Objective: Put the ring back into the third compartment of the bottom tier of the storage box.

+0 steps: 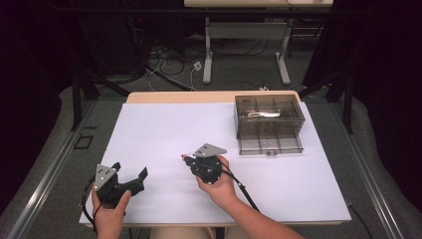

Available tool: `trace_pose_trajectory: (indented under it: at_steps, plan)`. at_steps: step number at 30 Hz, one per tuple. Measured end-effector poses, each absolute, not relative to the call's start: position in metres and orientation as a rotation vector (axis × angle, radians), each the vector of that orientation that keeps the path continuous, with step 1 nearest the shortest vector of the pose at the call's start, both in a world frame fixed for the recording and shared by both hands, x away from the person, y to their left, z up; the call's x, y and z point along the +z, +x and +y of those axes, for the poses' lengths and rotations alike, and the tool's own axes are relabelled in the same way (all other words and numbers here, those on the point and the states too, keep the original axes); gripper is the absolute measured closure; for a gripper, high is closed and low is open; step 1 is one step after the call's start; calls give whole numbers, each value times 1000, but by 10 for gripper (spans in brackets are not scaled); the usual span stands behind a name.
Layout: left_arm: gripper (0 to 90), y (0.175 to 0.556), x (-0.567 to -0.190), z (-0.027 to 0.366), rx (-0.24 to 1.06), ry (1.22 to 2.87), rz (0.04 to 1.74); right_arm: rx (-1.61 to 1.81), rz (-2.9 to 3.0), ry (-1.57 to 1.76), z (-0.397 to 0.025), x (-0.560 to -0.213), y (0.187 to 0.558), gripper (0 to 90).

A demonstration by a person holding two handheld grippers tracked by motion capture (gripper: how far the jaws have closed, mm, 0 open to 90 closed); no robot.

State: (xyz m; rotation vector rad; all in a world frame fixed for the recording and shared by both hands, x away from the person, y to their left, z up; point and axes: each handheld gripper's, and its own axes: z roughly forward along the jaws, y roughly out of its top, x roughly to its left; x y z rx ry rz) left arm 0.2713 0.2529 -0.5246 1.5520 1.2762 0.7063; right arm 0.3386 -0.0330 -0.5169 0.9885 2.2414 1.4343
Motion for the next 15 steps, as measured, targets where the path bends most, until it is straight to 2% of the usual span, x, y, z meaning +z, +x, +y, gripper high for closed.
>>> trace_pose_trajectory:
  at_steps: [15]
  plan:
    - [25,272,-525,250,701,1570,1277,1435,2151,1058,-70,-508,343,899]
